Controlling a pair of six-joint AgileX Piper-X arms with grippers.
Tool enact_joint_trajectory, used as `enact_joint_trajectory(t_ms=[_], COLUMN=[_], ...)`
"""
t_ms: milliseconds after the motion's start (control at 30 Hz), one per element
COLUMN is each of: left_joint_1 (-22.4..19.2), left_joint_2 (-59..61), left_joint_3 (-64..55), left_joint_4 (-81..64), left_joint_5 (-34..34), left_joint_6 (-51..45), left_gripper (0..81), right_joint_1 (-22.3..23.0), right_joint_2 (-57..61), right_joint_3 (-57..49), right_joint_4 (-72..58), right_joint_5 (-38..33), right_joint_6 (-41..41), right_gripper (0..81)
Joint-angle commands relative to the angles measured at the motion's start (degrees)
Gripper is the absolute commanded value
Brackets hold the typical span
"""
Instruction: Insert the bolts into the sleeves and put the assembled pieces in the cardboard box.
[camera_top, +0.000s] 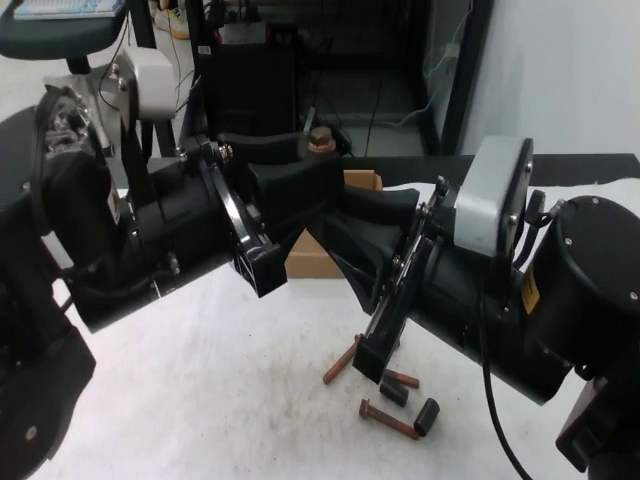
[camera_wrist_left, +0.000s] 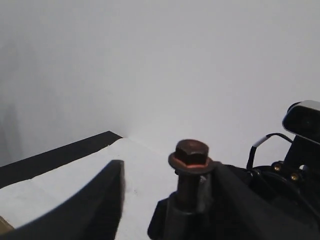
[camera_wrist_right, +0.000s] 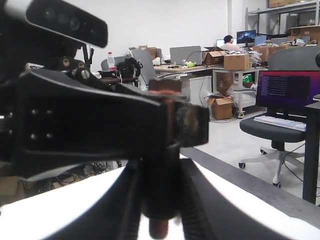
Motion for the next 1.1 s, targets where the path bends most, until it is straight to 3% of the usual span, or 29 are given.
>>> enact_joint_trajectory(t_ms=[0,300,400,567,667,767,867,967,1067], left_joint_1=[0.08,0.08,0.08,0.08,0.08,0.08,0.08,0.08,0.08], left_joint_2=[-0.12,-0.12,-0.12,-0.12,-1.03,-2.48,-3.97,-4.83,-4.82], left_joint_3=[-0.13,-0.13,-0.13,-0.13,-0.13,-0.13,-0.13,-0.13,-0.13], left_joint_4=[-0.79,-3.16,-5.62,-17.40,-17.19,-10.48,-0.17,12.21,21.65], left_joint_5=[0.20,2.50,0.00,-12.22,-23.24,-32.31,-39.90,-44.63,-44.89], left_joint_6=[0.07,0.07,0.07,0.07,5.45,17.02,21.76,20.88,19.84], left_gripper=[48.6,48.6,48.6,48.6,43.1,29.1,18.6,15.8,15.8], right_joint_1=[-0.14,-0.14,-0.14,-1.53,-3.92,-7.81,-11.47,-14.31,-15.87], right_joint_2=[-0.56,-0.56,-0.56,-0.56,-0.56,-0.21,3.57,9.86,18.57], right_joint_3=[-0.37,-0.37,-0.37,-0.37,-1.67,-7.51,-15.67,-24.34,-33.91], right_joint_4=[-1.12,-1.12,-0.94,4.53,12.03,27.56,42.05,48.37,55.17], right_joint_5=[0.26,0.26,0.36,0.94,5.35,6.88,6.88,6.88,6.88], right_joint_6=[-0.15,-0.15,-0.15,-0.15,0.00,2.10,2.09,2.09,2.09], right_gripper=[0.9,0.9,0.9,0.9,0.9,0.9,0.9,0.9,0.9])
